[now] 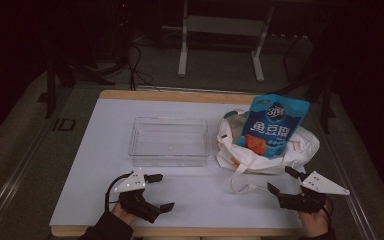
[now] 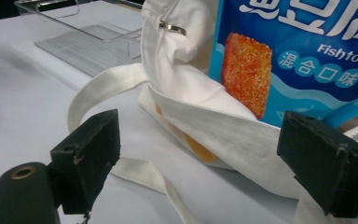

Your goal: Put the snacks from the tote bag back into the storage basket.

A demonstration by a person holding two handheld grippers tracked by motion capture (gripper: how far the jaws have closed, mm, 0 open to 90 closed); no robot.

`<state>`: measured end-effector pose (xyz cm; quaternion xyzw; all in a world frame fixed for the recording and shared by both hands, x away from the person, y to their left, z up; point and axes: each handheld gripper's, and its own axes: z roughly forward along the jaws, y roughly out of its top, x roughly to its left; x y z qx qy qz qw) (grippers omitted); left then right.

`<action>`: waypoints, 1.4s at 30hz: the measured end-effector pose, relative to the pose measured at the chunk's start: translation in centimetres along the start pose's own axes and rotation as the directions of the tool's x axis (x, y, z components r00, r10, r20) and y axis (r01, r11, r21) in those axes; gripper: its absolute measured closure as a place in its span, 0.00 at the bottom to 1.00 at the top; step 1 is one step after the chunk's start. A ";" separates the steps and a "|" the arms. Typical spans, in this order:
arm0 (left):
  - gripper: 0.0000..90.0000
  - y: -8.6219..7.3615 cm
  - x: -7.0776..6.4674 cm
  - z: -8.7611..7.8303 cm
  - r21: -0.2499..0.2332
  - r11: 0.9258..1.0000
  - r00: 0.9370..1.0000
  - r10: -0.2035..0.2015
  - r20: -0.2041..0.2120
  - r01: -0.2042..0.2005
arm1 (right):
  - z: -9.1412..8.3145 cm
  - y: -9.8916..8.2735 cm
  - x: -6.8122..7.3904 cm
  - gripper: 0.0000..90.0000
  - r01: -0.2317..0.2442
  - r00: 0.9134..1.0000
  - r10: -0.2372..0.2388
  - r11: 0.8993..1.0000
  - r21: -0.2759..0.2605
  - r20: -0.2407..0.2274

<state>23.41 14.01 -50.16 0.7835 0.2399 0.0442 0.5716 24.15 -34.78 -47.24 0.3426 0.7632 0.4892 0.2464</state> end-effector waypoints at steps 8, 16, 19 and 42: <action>0.00 1.1 -0.8 0.5 -0.019 1.000 1.000 -0.009 0.002 0.009 | -0.2 0.4 -0.3 0.15 -0.034 0.998 0.035 0.999 0.025 -0.058; 0.00 2.7 -0.5 1.5 -0.013 1.000 0.999 0.015 0.033 -0.015 | -0.7 0.7 -0.7 0.14 -0.023 0.996 0.025 1.000 0.021 -0.086; 0.00 3.1 -0.3 1.7 -0.012 1.000 0.999 0.016 0.046 -0.016 | -0.9 0.8 -1.0 0.15 -0.018 0.995 0.019 1.000 0.020 -0.096; 0.00 8.7 0.8 6.9 -0.020 0.997 0.986 0.076 0.151 -0.074 | -2.0 2.6 -3.4 0.18 0.018 0.993 -0.020 1.000 -0.022 -0.114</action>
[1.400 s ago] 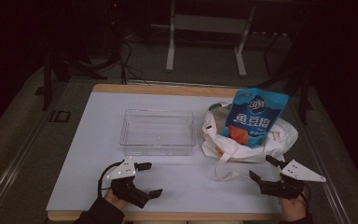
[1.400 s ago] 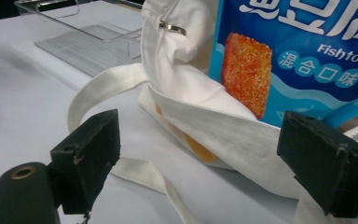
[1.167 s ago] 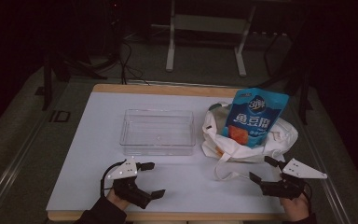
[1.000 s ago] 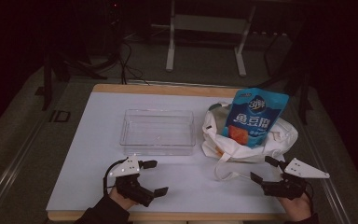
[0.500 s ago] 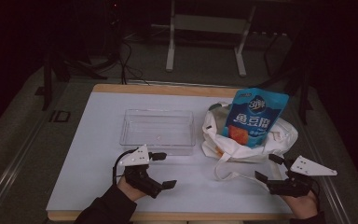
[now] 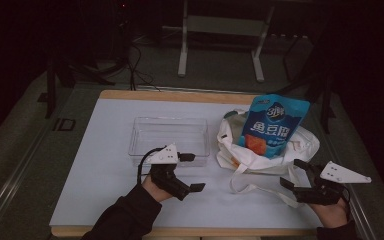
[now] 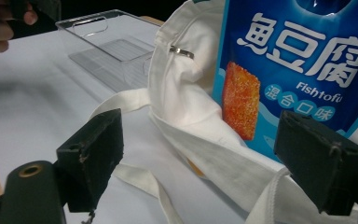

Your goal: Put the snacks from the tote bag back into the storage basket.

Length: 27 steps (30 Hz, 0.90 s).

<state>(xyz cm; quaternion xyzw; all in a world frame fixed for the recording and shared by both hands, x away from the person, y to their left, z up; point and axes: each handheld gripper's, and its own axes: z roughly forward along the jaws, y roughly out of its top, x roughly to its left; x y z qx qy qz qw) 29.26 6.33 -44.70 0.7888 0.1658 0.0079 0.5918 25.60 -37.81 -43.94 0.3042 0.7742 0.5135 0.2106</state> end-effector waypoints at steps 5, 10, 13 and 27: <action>0.00 1.5 1.0 2.1 0.014 1.000 1.000 0.002 0.017 -0.003 | -0.1 0.5 -0.6 0.18 0.011 1.000 -0.011 1.000 0.003 0.008; 0.00 3.1 1.5 3.8 0.018 0.999 0.999 0.035 0.036 -0.035 | -0.3 1.0 -1.3 0.18 0.013 1.000 -0.013 1.000 -0.014 0.010; 0.00 4.1 1.9 4.8 0.014 0.998 0.998 0.055 0.033 -0.055 | -0.3 1.4 -1.7 0.18 0.014 1.000 -0.014 1.000 -0.010 0.014; 0.02 7.4 4.9 9.2 0.018 0.998 0.998 0.065 0.008 -0.065 | -0.2 3.4 -4.4 0.19 0.032 0.999 -0.031 0.999 -0.019 0.044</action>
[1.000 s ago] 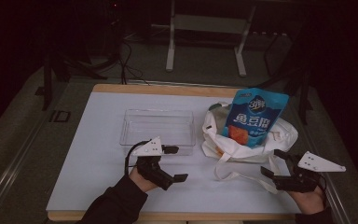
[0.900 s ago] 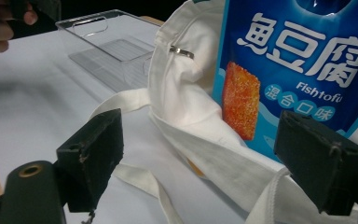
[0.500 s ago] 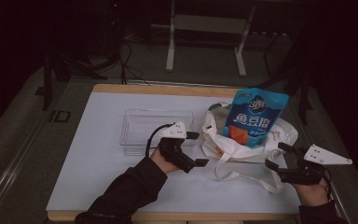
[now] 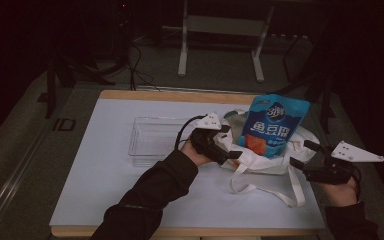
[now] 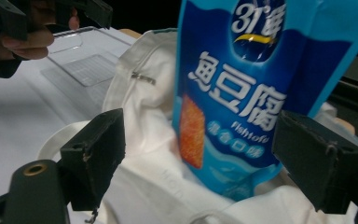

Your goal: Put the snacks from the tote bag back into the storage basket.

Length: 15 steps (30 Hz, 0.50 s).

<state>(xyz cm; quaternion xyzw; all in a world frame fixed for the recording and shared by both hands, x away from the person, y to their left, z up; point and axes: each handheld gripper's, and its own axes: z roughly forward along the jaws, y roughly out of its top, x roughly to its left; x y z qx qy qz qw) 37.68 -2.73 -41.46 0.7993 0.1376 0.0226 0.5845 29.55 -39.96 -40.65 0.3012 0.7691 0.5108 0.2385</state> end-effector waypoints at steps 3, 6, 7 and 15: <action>0.02 0.5 0.9 0.8 -0.015 0.999 0.999 -0.039 0.002 0.039 | 0.1 0.3 -0.7 0.19 0.003 1.000 -0.003 1.000 -0.002 0.009; 0.06 1.0 1.4 1.5 -0.010 1.000 0.999 -0.020 -0.025 0.020 | 0.3 0.6 -1.4 0.22 0.001 1.000 -0.001 1.000 -0.001 0.019; 0.06 1.1 1.6 1.8 -0.004 1.000 0.999 -0.020 -0.030 0.020 | 0.4 0.6 -1.7 0.22 0.002 1.000 -0.002 1.000 0.000 0.022; 0.17 2.3 3.3 4.3 0.052 0.993 0.990 -0.096 -0.102 0.101 | 1.7 0.8 -3.9 0.24 -0.030 0.999 0.030 0.999 0.025 0.027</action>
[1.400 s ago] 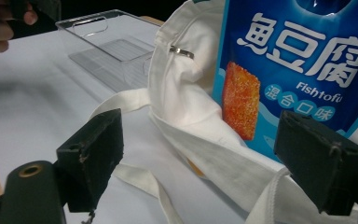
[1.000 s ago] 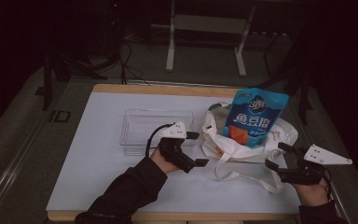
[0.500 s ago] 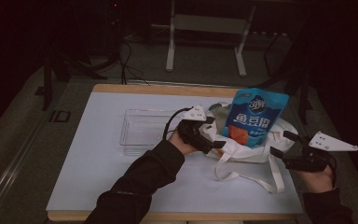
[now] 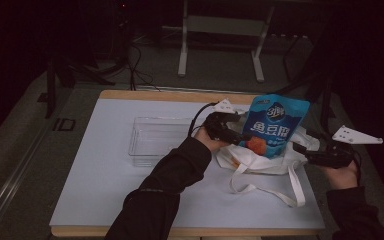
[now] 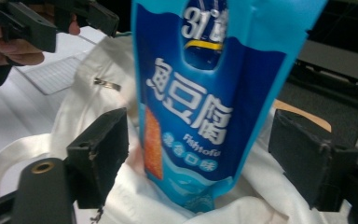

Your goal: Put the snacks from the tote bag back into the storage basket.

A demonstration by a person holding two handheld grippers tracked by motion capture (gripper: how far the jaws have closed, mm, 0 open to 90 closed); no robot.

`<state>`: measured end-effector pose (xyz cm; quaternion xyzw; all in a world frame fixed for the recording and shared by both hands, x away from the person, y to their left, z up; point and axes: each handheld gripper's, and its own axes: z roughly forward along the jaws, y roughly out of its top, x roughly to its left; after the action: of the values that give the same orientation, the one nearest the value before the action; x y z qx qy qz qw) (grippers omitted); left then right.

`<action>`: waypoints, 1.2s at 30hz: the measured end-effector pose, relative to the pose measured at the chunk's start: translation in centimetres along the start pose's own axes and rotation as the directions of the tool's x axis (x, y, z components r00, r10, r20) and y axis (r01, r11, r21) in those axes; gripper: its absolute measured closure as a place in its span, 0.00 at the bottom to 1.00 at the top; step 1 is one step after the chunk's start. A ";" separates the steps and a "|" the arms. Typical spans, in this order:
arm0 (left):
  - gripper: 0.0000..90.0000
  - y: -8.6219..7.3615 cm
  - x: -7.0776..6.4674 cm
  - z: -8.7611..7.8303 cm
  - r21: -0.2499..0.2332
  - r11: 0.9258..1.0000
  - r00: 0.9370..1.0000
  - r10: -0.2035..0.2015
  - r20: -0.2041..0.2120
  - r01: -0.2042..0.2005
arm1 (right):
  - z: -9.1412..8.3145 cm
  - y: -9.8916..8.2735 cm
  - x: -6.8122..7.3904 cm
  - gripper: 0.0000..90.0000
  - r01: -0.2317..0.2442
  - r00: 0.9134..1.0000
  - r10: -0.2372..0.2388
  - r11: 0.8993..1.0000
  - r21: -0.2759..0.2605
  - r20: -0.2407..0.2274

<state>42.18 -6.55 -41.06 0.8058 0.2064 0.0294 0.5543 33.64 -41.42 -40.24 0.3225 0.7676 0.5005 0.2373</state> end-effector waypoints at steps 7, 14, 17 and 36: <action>0.28 0.5 0.2 2.1 0.026 0.999 0.998 0.027 -0.053 -0.025 | 1.6 -0.5 -1.5 0.26 -0.012 1.000 0.012 1.000 0.025 0.020; 0.43 0.6 0.1 3.9 0.063 0.997 0.997 0.046 -0.059 -0.042 | 3.2 -0.6 -2.2 0.34 -0.019 1.000 0.020 0.999 0.045 -0.020; 0.47 0.6 0.2 4.5 0.066 0.997 0.997 0.045 -0.059 -0.042 | 3.9 -0.4 -2.3 0.35 -0.013 0.999 0.015 0.998 0.055 -0.032; 0.73 0.8 0.3 6.0 0.081 0.996 0.998 0.034 -0.048 -0.030 | 7.1 0.5 -1.9 0.61 0.001 0.996 0.007 0.996 0.087 -0.089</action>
<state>44.30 -11.97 -42.73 0.8298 0.2081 0.0496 0.5155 39.98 -38.29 -42.42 0.3110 0.7981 0.4808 0.1876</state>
